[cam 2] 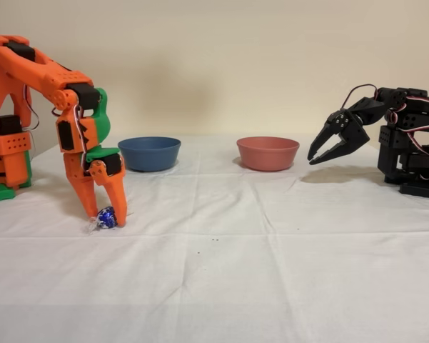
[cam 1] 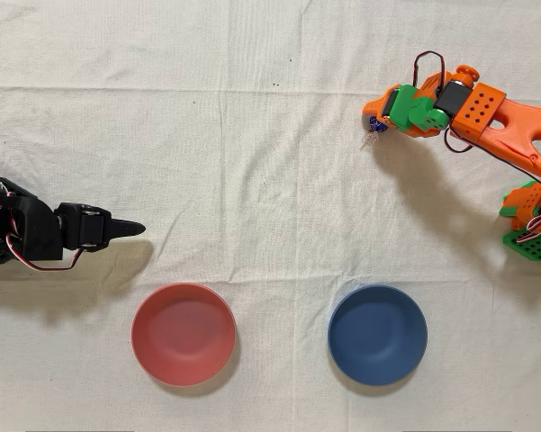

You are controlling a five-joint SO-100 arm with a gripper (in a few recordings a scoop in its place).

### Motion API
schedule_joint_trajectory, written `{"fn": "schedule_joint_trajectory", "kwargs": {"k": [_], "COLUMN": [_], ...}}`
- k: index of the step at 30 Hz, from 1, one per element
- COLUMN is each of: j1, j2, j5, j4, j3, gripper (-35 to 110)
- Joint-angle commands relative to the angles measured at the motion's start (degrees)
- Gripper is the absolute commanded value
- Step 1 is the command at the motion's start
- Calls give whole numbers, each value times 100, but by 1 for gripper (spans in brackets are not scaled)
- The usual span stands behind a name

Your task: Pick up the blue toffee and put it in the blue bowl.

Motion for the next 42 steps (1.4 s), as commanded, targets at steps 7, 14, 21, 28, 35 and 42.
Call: {"fn": "schedule_joint_trajectory", "kwargs": {"k": [7,14,21,28,35,42], "j1": [44,70,-105,-932,-2153,-3621], "j2": [132,475,1626,2786,3463,3322], "j5": [-123,-281,-633,-984,-932,-729], "j4": [-44,-18,396,1222,1784,2188], "j3": [-105,26,114,-378,-1099,-2013], "gripper": [14,14,14,14,14,14]}}
